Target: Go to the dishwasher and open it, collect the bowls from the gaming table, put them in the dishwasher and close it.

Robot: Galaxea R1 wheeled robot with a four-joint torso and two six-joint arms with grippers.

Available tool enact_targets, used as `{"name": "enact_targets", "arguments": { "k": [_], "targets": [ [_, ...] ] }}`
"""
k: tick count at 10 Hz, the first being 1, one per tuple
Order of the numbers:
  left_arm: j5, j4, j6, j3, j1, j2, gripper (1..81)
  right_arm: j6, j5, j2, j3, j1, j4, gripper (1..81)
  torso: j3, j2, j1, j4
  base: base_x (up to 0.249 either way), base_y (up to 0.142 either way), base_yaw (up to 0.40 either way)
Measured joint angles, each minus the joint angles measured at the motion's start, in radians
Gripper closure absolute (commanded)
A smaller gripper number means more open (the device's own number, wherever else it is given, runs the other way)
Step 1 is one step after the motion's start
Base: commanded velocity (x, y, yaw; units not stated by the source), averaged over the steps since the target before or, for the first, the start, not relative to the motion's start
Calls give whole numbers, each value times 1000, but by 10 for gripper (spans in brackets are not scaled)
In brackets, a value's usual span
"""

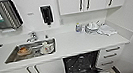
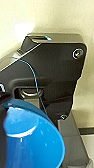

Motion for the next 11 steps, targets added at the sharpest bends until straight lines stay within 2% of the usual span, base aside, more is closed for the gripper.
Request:
{"name": "enact_targets", "arguments": {
  "k": [1, 4, 6, 7, 9, 10, 11],
  "targets": [
    [-38, 0, -9, 0, -5, -22, 811, 0, 0, 0, 0, 3, 0, 811, -30, 0, 0, 0, 0, 0, 0],
    [-121, -3, -61, 0, -20, -67, 811, 1, 6, 0, 0, 10, 2, 811, -51, 1, 1, 0, 0, 0, 0],
    [-122, -2, -83, -3, -60, -56, 811, 2, 7, 0, 1, 10, 3, 811, -50, 1, 1, 0, 0, 0, 0],
    [-119, 3, -109, -5, -89, -23, 811, 2, 7, 0, 1, 10, 3, 811, -50, 1, 1, 0, 0, 0, 0],
    [-160, 49, -219, -2, -110, 1, 811, 2, 7, 0, 1, 10, 4, 811, -50, 1, 1, 0, 0, 0, 0],
    [-237, 74, -261, -23, -115, -8, 811, 2, 7, 0, 1, 10, 4, 811, -50, 1, 1, 0, 0, 0, 0],
    [-309, 85, -271, -59, -127, -6, 811, 2, 7, 0, 1, 10, 4, 811, -50, 1, 1, 0, 0, 0, 0]
  ]
}}
